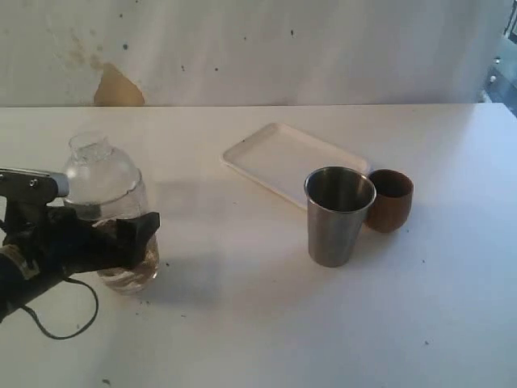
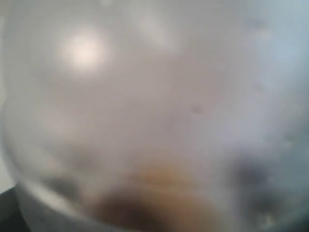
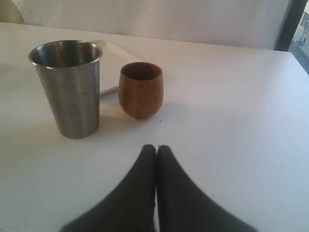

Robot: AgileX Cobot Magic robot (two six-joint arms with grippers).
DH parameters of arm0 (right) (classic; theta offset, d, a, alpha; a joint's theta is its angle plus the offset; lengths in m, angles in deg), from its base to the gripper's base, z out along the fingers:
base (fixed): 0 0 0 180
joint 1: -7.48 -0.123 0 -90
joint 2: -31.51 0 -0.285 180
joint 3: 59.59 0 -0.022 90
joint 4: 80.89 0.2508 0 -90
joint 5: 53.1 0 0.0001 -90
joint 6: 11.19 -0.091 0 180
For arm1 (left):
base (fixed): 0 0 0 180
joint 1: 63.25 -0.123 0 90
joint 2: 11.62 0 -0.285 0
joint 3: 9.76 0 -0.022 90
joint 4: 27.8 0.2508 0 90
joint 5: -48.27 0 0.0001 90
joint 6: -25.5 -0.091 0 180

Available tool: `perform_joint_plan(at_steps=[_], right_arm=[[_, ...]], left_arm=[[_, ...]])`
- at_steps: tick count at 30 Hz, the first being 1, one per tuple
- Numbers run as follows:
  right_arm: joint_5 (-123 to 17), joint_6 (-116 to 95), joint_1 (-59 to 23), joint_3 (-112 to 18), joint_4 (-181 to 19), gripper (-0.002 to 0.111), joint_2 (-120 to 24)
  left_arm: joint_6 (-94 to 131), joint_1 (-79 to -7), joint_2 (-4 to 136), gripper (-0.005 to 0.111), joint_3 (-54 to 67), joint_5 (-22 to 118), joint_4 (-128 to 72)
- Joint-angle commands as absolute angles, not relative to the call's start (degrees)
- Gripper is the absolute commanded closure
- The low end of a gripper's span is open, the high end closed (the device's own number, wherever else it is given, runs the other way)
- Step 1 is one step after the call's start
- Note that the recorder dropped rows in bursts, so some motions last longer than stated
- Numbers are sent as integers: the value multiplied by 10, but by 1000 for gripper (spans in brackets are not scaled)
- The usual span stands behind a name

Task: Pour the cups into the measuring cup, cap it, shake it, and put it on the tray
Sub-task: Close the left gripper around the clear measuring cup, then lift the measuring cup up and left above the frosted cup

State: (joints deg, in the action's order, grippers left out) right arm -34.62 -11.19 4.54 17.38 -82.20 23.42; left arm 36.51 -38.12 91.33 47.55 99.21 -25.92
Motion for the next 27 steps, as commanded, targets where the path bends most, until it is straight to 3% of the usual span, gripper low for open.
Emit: perform_joint_plan(at_steps=[1, 5, 9, 11, 14, 18, 22, 27], right_arm=[[-351, -109, 46, 176, -822, 108, 237], [-351, -109, 46, 176, -822, 108, 237], [-351, -109, 46, 176, -822, 108, 237], [-351, -109, 46, 176, -822, 108, 237], [-351, -109, 46, 176, -822, 108, 237], [-351, -109, 46, 176, -822, 108, 237], [-351, -109, 46, 176, -822, 108, 237], [-351, -109, 46, 176, -822, 108, 237]], left_arm=[[346, -379, 813, 107, 447, 995, -278], [293, -379, 764, 107, 398, 923, -350], [385, -346, 752, 107, 342, 808, -104], [335, -349, 757, 107, 319, 763, -171], [334, -400, 761, 107, 306, 769, -324], [464, -377, 733, 107, 306, 766, -13], [389, -430, 732, 107, 307, 750, -235], [416, -440, 715, 107, 307, 723, -108]])
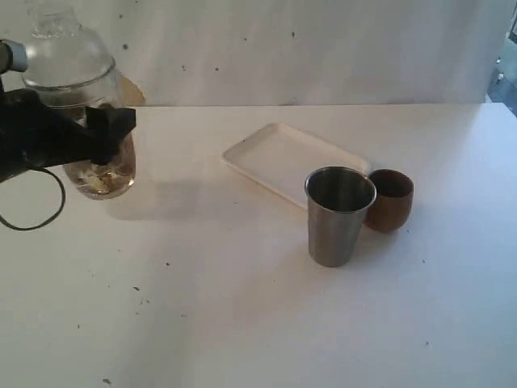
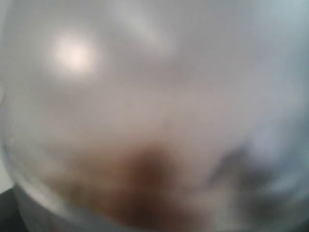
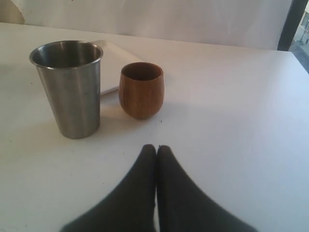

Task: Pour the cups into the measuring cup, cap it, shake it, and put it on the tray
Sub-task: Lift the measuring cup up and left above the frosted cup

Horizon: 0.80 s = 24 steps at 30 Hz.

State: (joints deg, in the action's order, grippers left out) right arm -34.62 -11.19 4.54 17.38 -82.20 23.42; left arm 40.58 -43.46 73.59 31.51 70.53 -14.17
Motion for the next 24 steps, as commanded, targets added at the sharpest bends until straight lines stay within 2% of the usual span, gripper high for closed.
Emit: perform_joint_plan(at_steps=[1, 8, 15, 20, 24], right_arm=[[-351, -109, 46, 176, -822, 108, 237], [-351, -109, 46, 176, -822, 108, 237], [-351, -109, 46, 176, -822, 108, 237], [-351, -109, 46, 176, -822, 108, 237], [-351, -109, 46, 176, -822, 108, 237]], left_arm=[[415, -453, 715, 107, 307, 723, -135], [397, -496, 699, 107, 307, 703, -105], [298, -599, 699, 107, 302, 725, -158], [271, -646, 720, 107, 263, 665, -156], [185, -649, 778, 107, 214, 610, -153]])
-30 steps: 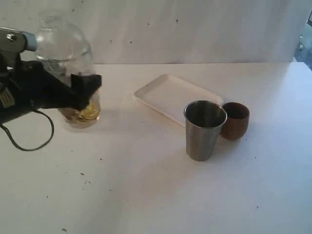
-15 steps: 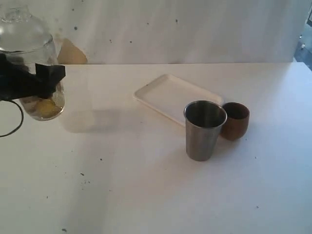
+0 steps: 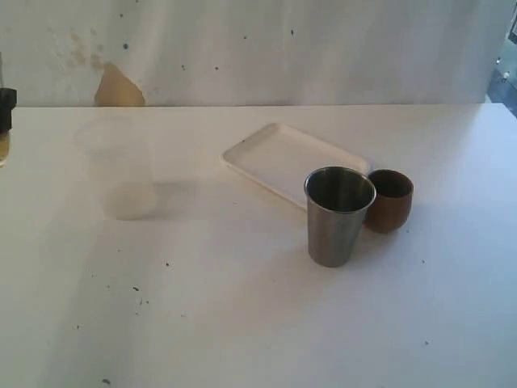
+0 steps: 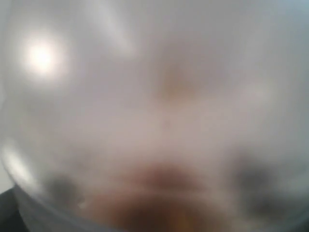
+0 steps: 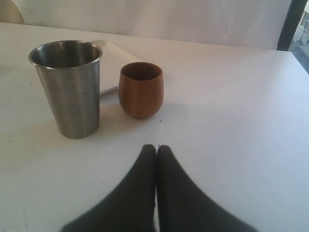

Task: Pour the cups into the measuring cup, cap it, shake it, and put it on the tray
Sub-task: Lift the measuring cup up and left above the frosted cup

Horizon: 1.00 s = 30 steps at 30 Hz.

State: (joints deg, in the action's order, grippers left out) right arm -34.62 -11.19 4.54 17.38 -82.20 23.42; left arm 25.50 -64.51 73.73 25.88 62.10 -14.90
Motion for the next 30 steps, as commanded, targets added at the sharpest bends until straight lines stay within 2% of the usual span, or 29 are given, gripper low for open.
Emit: perform_joint_plan(at_steps=[1, 17, 30], right_arm=[[-351, -109, 46, 176, -822, 108, 237], [-351, -125, 46, 176, -822, 108, 237], [-351, -125, 46, 176, -822, 108, 237]], left_arm=[[174, -649, 792, 107, 203, 603, -153], [-51, -636, 995, 107, -6, 483, -117], [-212, -626, 1006, 107, -19, 486, -89]])
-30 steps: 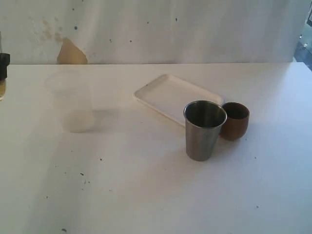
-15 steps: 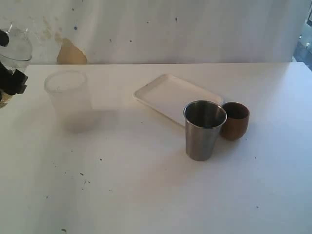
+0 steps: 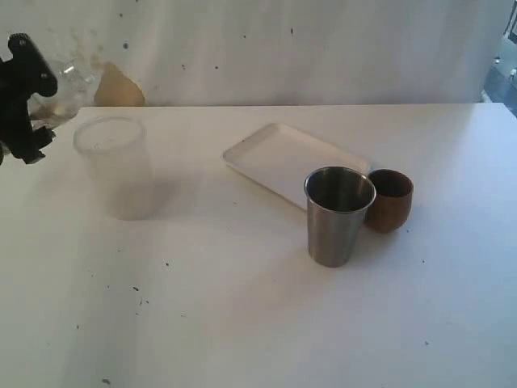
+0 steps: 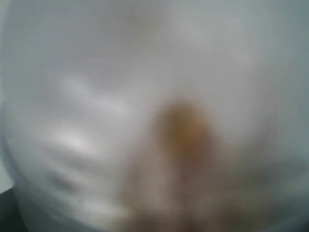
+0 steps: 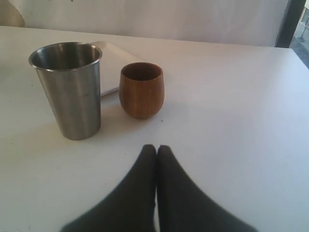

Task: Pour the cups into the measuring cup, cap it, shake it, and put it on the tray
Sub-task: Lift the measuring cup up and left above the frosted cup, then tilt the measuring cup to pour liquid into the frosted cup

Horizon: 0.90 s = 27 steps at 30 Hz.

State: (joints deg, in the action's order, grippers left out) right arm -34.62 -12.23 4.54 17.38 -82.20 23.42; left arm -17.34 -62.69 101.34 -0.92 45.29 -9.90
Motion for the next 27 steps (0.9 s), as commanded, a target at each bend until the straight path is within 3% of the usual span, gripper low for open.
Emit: perform_joint_plan(at_steps=[1, 27], right_arm=[[-351, -125, 46, 176, -822, 108, 237], [-351, -125, 46, 176, -822, 108, 237]], left_arm=[[-218, -626, 1006, 107, -19, 486, -89], [-443, -626, 1006, 107, -61, 439, -44]])
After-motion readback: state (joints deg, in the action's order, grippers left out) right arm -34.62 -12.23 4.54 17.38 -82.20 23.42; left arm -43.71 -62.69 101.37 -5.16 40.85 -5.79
